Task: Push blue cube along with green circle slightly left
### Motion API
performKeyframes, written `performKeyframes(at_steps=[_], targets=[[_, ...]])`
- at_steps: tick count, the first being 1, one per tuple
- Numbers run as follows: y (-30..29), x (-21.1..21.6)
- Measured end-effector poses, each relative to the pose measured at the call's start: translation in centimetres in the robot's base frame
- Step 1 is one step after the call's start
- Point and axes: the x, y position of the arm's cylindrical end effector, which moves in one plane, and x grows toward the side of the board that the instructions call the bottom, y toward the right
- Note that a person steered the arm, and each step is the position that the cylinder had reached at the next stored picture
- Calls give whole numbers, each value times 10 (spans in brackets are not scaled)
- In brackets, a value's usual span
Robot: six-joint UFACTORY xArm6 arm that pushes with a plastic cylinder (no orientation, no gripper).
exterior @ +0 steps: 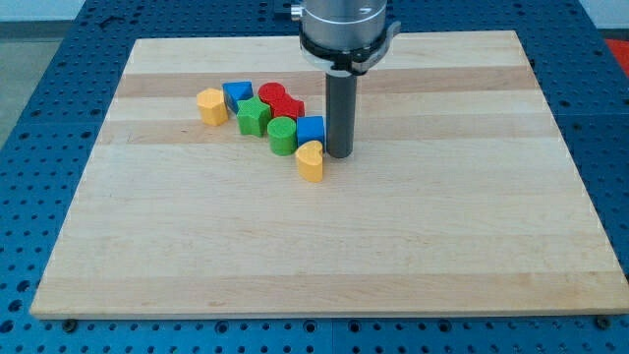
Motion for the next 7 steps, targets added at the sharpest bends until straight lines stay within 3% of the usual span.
performKeyframes(at_steps=[4,7], targets=[[6,-30],[-47,-30]])
